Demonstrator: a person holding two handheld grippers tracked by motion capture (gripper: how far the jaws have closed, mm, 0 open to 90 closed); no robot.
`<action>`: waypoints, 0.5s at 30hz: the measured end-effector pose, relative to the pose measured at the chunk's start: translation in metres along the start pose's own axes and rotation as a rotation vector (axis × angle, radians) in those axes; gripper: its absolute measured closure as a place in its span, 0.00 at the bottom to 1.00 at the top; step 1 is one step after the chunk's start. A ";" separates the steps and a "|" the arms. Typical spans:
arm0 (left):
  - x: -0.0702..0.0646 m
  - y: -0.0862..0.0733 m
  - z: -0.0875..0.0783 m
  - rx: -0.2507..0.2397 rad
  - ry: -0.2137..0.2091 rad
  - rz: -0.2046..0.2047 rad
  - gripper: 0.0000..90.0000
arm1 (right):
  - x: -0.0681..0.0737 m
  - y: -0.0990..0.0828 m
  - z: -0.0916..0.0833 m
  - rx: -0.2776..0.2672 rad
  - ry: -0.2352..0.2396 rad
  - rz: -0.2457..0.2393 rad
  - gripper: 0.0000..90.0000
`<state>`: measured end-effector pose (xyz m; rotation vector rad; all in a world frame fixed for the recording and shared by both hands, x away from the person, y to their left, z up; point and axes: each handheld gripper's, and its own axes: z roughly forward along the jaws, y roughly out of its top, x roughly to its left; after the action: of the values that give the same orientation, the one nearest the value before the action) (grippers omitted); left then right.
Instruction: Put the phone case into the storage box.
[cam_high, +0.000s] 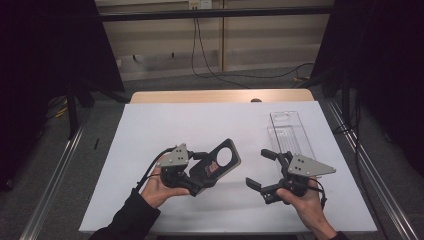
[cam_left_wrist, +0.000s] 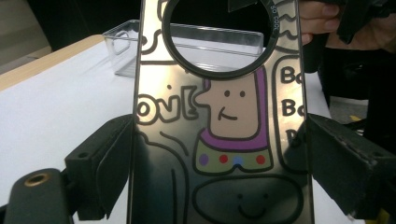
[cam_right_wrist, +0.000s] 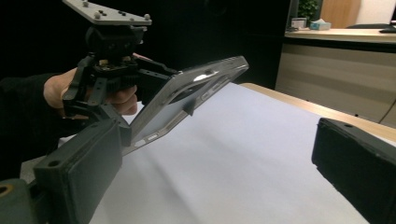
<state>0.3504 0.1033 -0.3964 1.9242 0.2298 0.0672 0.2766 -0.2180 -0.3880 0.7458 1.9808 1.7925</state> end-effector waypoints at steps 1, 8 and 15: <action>0.000 0.000 0.001 0.001 -0.006 0.002 0.14 | 0.001 0.000 0.001 -0.003 0.007 -0.006 0.01; -0.003 0.002 0.004 0.008 -0.027 0.013 0.14 | 0.002 0.000 0.004 0.000 0.049 -0.013 0.01; -0.005 0.004 0.006 0.009 -0.036 0.022 0.14 | 0.000 0.000 0.004 -0.002 0.073 -0.024 0.02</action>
<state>0.3469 0.0951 -0.3948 1.9350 0.1850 0.0464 0.2784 -0.2150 -0.3887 0.6616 2.0249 1.8319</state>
